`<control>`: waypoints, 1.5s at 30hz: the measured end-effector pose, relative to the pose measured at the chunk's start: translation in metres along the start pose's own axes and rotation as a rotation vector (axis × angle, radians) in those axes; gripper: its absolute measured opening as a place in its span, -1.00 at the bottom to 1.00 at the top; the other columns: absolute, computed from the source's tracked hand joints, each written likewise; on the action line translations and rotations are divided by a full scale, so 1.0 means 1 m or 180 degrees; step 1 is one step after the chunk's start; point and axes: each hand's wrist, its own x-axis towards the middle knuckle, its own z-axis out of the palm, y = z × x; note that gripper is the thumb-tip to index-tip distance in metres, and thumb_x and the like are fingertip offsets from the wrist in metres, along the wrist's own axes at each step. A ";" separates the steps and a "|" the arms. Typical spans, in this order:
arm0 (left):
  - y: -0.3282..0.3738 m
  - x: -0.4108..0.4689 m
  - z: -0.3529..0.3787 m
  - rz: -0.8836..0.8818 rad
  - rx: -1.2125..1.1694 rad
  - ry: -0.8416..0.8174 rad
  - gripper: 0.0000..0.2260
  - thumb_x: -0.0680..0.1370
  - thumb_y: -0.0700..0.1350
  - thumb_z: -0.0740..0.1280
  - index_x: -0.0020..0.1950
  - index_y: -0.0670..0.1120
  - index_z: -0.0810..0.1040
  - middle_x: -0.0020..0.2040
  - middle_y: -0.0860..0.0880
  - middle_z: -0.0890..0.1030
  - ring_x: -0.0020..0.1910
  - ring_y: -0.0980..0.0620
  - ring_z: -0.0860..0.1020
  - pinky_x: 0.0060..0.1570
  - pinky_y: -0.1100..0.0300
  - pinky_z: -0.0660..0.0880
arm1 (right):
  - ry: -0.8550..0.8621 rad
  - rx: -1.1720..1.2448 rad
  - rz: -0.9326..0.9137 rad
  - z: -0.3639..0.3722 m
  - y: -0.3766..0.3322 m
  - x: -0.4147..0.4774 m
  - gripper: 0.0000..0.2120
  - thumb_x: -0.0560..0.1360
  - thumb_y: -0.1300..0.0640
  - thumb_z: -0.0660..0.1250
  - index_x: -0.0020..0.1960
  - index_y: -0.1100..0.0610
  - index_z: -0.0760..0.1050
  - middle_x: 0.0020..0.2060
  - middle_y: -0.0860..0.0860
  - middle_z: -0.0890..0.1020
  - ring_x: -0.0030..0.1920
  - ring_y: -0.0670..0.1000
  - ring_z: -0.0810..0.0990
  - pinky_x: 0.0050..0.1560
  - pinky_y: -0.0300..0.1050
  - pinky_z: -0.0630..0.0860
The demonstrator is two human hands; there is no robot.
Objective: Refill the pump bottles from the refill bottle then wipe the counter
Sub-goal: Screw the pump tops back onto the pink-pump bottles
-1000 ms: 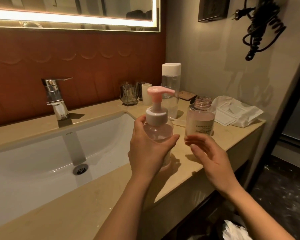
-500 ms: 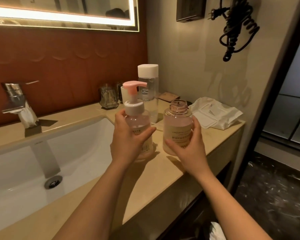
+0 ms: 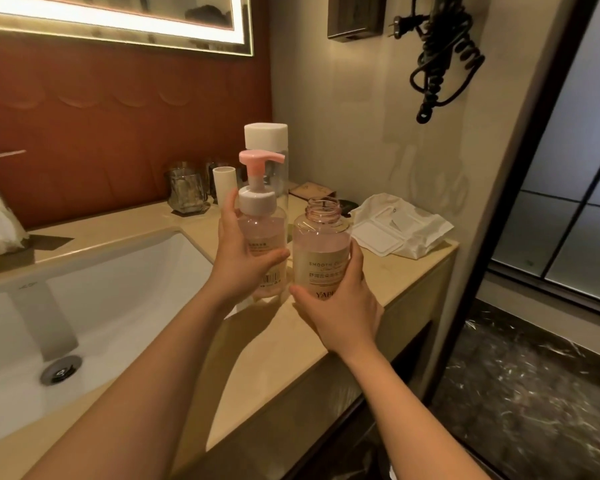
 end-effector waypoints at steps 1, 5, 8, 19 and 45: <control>0.002 0.001 -0.001 -0.0081 -0.0109 -0.0082 0.05 0.36 -0.32 0.50 0.51 0.23 -0.16 0.53 0.02 0.12 0.47 -0.04 0.22 0.34 -0.14 0.28 | -0.0005 0.0013 -0.0001 0.000 0.000 0.000 0.00 0.30 -0.31 0.40 0.47 -0.18 -0.21 0.45 -0.05 0.30 0.36 0.07 0.39 0.34 0.06 0.32; 0.004 -0.005 -0.003 -0.0165 -0.0268 -0.0235 0.15 0.34 -0.47 0.41 0.47 0.28 -0.31 0.57 0.07 -0.09 0.51 -0.05 0.11 0.39 -0.17 0.21 | -0.0021 0.0028 0.0005 0.000 0.001 0.000 0.00 0.30 -0.32 0.39 0.48 -0.18 -0.20 0.44 -0.05 0.31 0.36 0.07 0.39 0.33 0.05 0.30; -0.003 -0.018 -0.004 -0.0075 0.0201 -0.0109 0.08 0.37 -0.30 0.46 0.48 0.27 -0.30 0.55 0.09 -0.25 0.54 -0.02 -0.11 0.47 -0.19 0.00 | -0.0017 0.0008 0.0050 -0.001 0.000 0.000 -0.01 0.29 -0.32 0.39 0.48 -0.16 -0.17 0.43 -0.05 0.32 0.35 0.07 0.40 0.32 0.04 0.30; 0.006 -0.095 -0.005 -0.0543 0.0635 0.0092 -0.26 0.45 -0.08 0.44 0.52 0.06 0.11 0.52 0.03 0.20 0.47 -0.02 0.20 0.45 0.00 0.17 | -0.0248 0.0285 0.0153 -0.007 -0.012 -0.024 -0.10 0.26 -0.30 0.42 0.41 -0.15 -0.03 0.32 0.00 0.44 0.28 0.12 0.45 0.27 0.13 0.41; 0.006 -0.118 0.000 -0.0254 0.0237 0.0437 -0.35 0.39 0.11 0.45 0.40 0.12 0.23 0.14 0.23 0.40 0.13 0.19 0.41 0.04 0.28 0.39 | -0.0242 0.0124 -0.0376 -0.024 -0.011 0.012 -0.52 0.47 0.20 0.36 0.36 0.02 0.35 0.27 0.00 0.46 0.30 0.03 0.38 0.31 0.04 0.36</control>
